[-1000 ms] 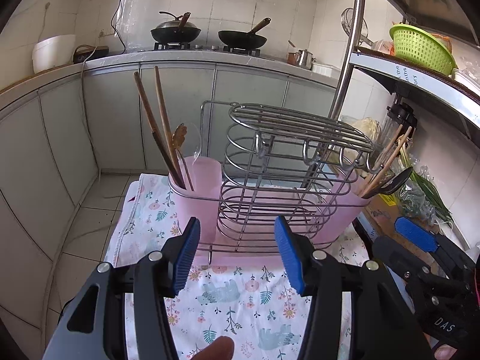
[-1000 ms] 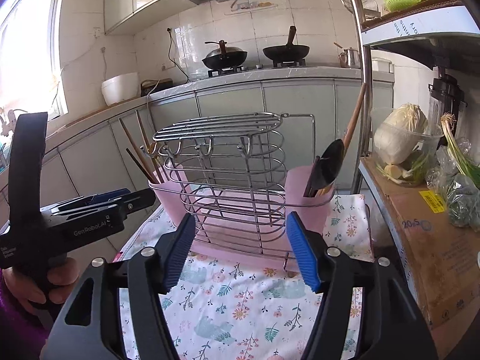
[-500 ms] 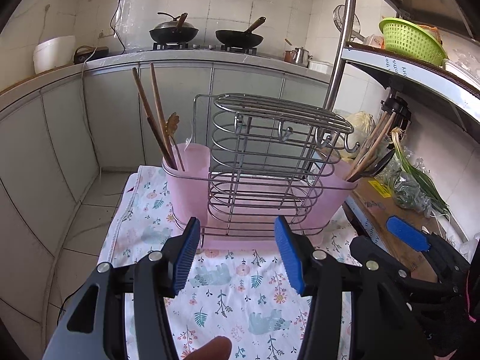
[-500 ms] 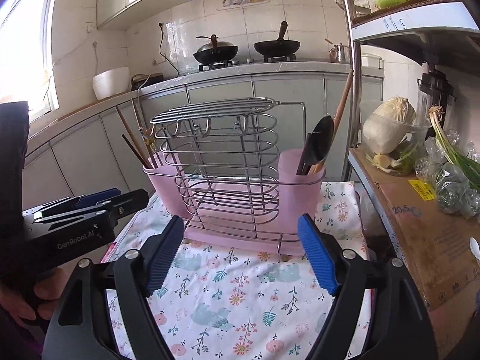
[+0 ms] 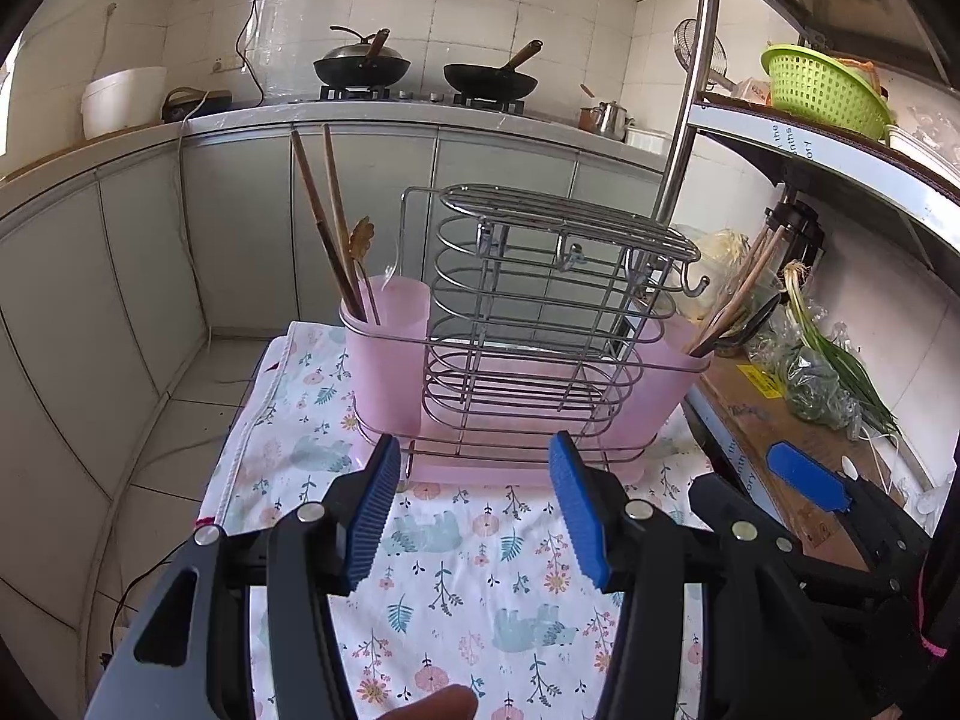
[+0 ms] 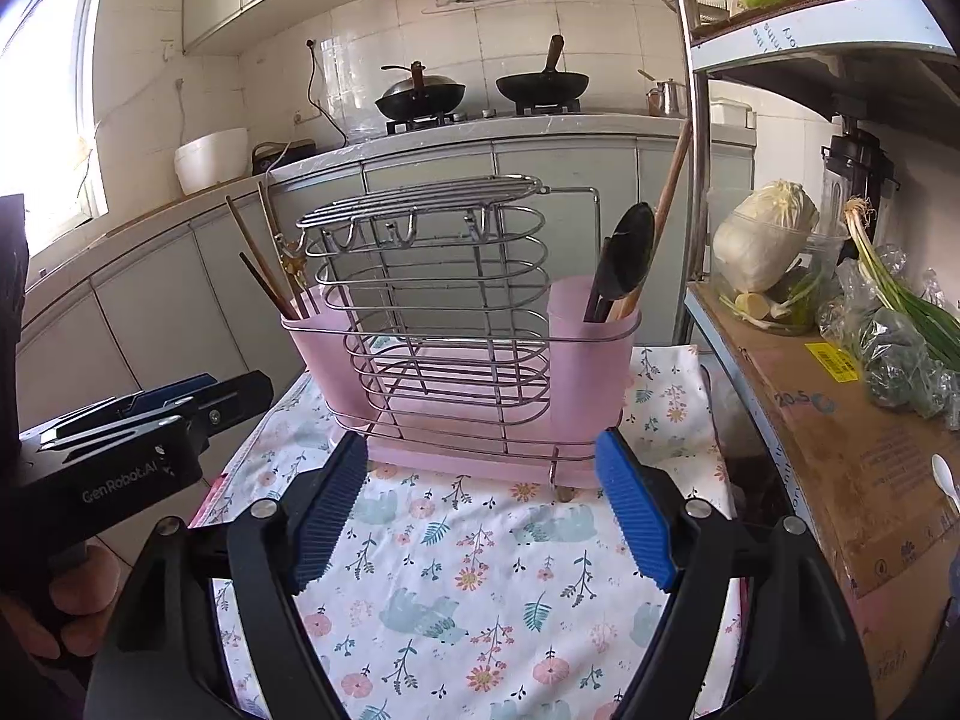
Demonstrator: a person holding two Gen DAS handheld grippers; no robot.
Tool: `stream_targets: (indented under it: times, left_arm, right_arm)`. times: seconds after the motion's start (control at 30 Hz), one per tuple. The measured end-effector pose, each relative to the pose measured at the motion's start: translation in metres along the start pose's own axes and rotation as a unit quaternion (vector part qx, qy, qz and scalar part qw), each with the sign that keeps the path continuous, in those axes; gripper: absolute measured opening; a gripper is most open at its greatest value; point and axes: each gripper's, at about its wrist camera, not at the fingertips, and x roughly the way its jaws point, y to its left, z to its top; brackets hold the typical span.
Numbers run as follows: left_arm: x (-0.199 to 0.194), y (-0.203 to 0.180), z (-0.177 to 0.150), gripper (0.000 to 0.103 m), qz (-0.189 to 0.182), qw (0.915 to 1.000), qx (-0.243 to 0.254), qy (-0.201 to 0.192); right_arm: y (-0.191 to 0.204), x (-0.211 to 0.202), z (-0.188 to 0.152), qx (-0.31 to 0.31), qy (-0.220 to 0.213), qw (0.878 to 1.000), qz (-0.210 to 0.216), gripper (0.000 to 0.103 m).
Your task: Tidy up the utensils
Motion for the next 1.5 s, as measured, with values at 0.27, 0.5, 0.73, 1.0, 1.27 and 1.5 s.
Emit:
stream_targets:
  times: [0.27, 0.5, 0.73, 1.0, 1.27, 1.5]
  left_arm:
    - [-0.0065, -0.0013, -0.0012, 0.051, 0.0, 1.0, 0.004, -0.007]
    - [-0.0084, -0.0023, -0.002, 0.051, -0.002, 0.9999, 0.006, -0.008]
    - [-0.0091, -0.0026, -0.0015, 0.051, -0.002, 0.9999, 0.006, -0.008]
    - [-0.0094, -0.0031, -0.0014, 0.051, -0.003, 0.9999, 0.006, -0.008]
    - [-0.0096, -0.0036, -0.0009, 0.051, -0.003, 0.9999, 0.007, -0.009]
    - [-0.0096, -0.0035, -0.0007, 0.051, -0.003, 0.9999, 0.007, -0.008]
  right_arm:
    - [0.0013, -0.0032, 0.0002, -0.003, -0.003, 1.0, 0.0, 0.079]
    - [0.0028, -0.0058, -0.0001, -0.005, -0.005, 1.0, -0.002, 0.079]
    - [0.0033, -0.008, 0.0013, -0.006, -0.008, 1.0, -0.001, 0.079]
    - [0.0036, -0.0076, 0.0012, -0.006, -0.007, 1.0, -0.001, 0.079]
    - [0.0035, -0.0061, 0.0008, -0.008, -0.006, 1.0, -0.002, 0.079]
    - [0.0037, -0.0056, 0.0008, -0.008, -0.005, 1.0, -0.002, 0.079]
